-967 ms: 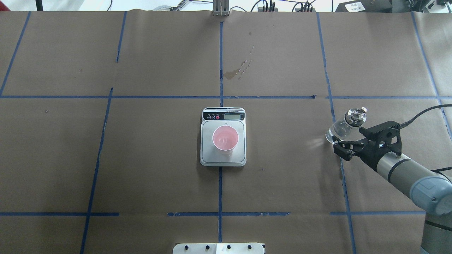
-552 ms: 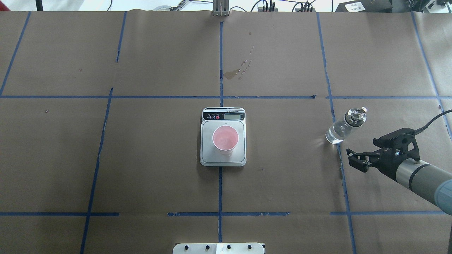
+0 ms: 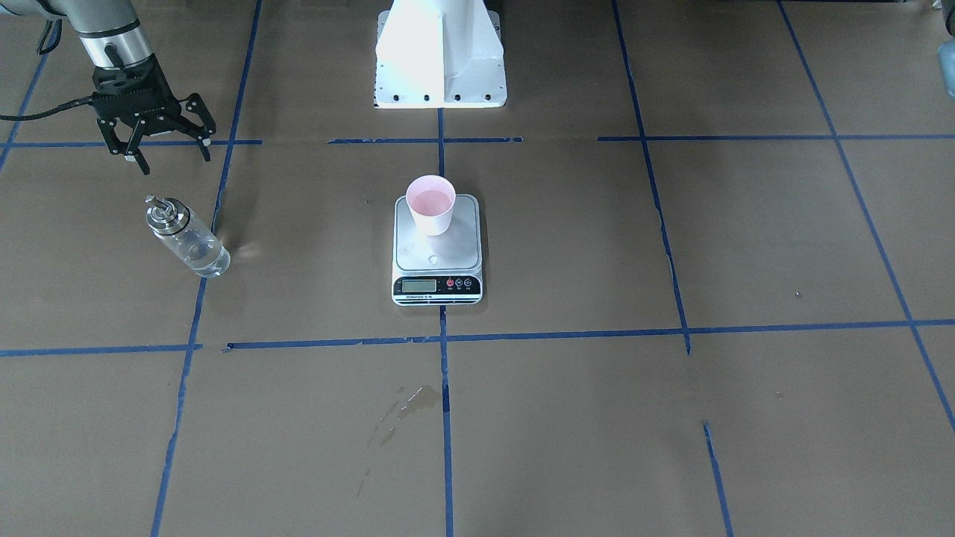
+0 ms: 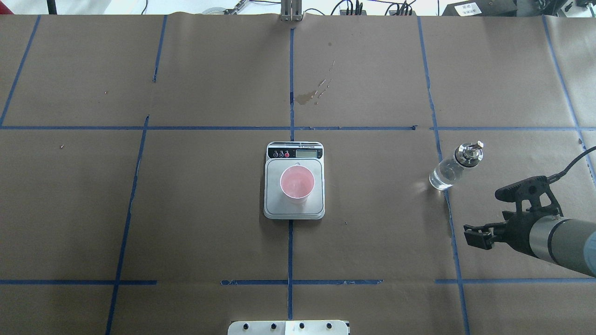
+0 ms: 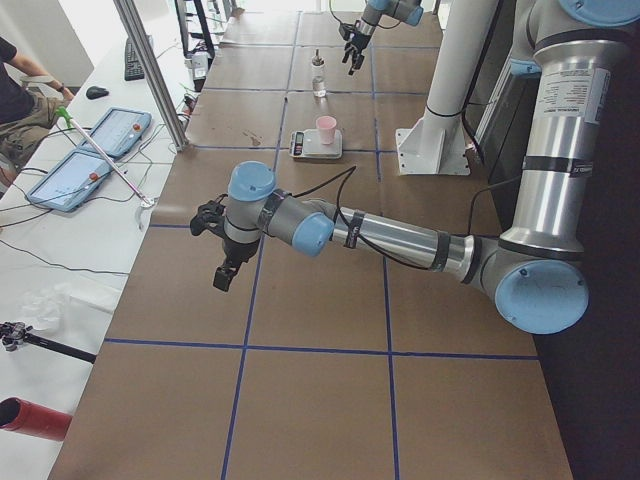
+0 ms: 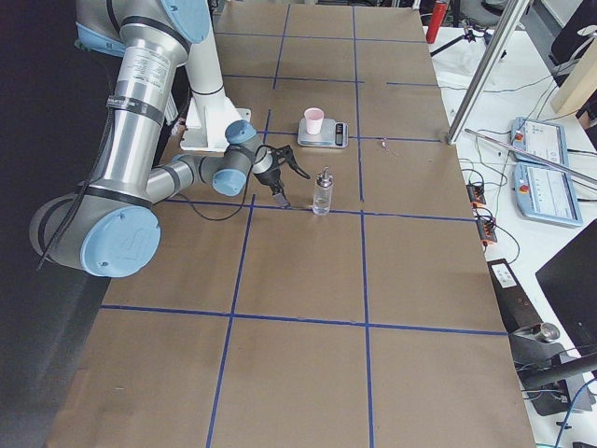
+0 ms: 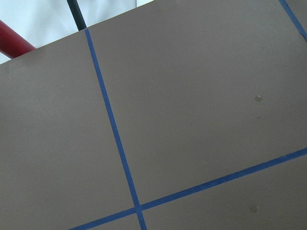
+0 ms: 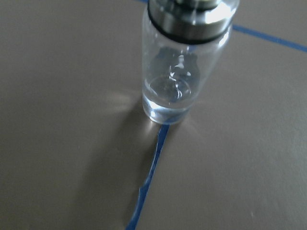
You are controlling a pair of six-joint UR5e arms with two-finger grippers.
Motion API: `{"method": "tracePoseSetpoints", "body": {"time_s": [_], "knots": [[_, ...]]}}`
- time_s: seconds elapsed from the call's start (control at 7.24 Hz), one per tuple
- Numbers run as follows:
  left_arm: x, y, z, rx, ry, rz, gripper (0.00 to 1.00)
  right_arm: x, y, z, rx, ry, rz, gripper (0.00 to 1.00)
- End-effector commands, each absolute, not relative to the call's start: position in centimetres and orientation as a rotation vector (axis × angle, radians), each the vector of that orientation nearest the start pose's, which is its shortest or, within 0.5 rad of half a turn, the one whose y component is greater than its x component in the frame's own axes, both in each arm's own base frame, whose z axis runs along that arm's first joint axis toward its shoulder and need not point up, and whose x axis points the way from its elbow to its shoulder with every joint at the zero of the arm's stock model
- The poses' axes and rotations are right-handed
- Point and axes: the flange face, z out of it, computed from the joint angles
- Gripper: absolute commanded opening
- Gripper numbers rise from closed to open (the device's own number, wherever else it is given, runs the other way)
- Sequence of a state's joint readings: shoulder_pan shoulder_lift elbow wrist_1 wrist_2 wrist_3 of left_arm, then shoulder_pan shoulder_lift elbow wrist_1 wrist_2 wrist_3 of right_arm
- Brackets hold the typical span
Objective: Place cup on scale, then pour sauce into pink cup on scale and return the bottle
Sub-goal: 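Open the right gripper and withdraw it from the bottle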
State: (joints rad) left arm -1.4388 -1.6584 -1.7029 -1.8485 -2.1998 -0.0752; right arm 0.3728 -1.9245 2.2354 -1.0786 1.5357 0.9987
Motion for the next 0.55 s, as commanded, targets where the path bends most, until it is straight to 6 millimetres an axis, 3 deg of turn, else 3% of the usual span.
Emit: {"method": "tracePoseSetpoints", "body": {"time_s": [0.0, 0.14, 0.28, 0.41], "knots": [[-0.2, -55.1, 52.3, 0.416, 0.663, 0.211, 1.0, -26.7, -24.2, 38.3, 0.165, -0.612, -0.204, 1.0], [-0.2, -55.1, 52.3, 0.416, 0.663, 0.211, 1.0, -24.9, -25.5, 36.1, 0.071, -0.662, -0.154, 1.0], [-0.2, -55.1, 52.2, 0.417, 0.663, 0.211, 1.0, -22.3, -28.8, 34.0, 0.046, -0.727, -0.062, 1.0], [-0.2, -55.1, 52.1, 0.419, 0.664, 0.212, 1.0, -19.1, -31.4, 33.3, 0.079, -0.757, -0.045, 1.0]]}}
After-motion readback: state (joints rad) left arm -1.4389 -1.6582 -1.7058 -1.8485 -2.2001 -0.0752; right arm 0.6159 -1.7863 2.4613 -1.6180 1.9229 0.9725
